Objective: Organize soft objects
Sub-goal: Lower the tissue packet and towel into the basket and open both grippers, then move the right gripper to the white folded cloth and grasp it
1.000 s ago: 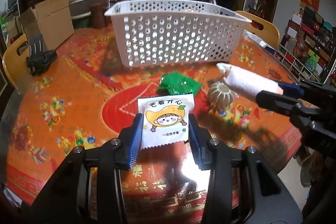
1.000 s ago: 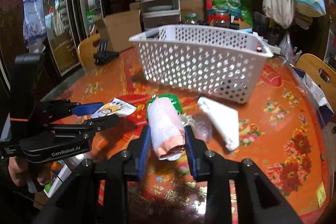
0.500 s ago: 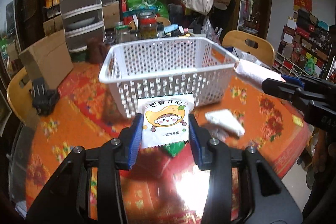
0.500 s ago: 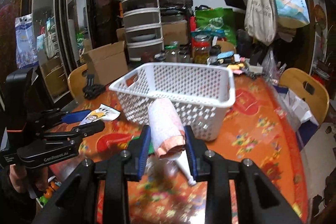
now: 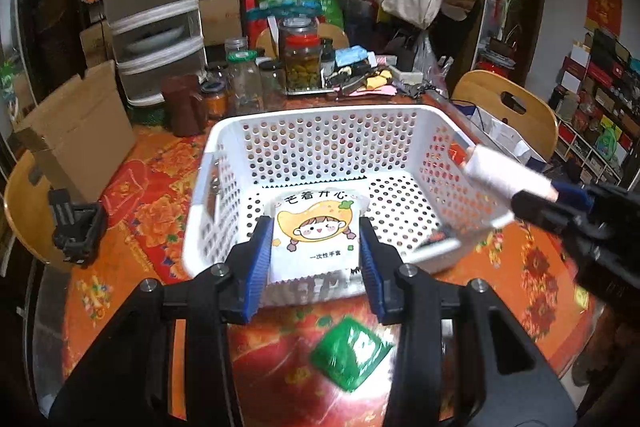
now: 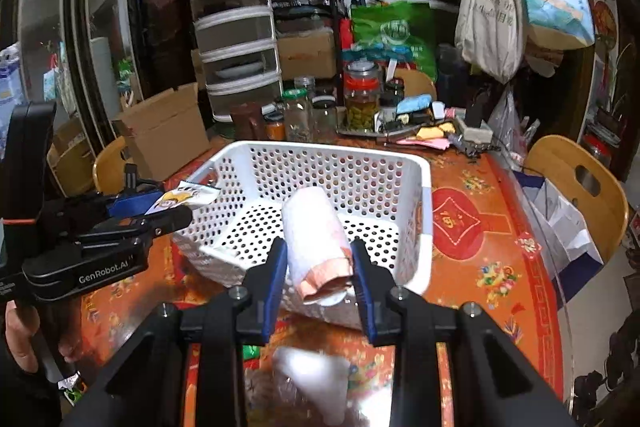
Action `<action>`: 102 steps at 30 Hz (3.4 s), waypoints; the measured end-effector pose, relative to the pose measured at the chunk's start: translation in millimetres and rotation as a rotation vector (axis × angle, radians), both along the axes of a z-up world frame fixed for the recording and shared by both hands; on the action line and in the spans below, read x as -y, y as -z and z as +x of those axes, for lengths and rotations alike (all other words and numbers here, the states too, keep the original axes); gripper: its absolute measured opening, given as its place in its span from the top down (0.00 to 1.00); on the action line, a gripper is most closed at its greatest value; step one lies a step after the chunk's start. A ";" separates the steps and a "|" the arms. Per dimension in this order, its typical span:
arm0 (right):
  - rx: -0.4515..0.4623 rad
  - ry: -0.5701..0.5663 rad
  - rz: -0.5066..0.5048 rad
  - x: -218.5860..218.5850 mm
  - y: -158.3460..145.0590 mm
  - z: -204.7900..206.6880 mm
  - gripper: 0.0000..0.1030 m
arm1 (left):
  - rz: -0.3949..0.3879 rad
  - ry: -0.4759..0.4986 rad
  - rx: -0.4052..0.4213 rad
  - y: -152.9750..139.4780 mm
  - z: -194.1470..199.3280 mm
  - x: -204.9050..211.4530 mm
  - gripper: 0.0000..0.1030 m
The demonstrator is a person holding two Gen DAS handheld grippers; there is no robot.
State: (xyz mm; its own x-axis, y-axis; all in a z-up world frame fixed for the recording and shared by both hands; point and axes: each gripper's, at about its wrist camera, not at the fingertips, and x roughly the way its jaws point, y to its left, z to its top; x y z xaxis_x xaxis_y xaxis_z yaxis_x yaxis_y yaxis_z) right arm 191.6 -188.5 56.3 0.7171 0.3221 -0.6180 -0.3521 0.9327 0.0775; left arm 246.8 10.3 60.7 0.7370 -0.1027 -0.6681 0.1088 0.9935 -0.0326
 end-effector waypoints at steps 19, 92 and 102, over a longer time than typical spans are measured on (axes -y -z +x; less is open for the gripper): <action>-0.211 0.028 -0.166 -37.9 54.5 101.2 0.72 | 0.072 -0.055 -0.270 70.7 124.9 12.0 0.62; -0.231 0.042 0.025 33.2 129.5 -66.8 0.38 | -0.055 -0.031 -0.182 134.9 -80.0 -7.7 0.03; -0.265 0.007 -0.012 17.4 140.2 -42.8 0.44 | -0.088 -0.020 -0.224 153.3 -60.6 -12.4 0.22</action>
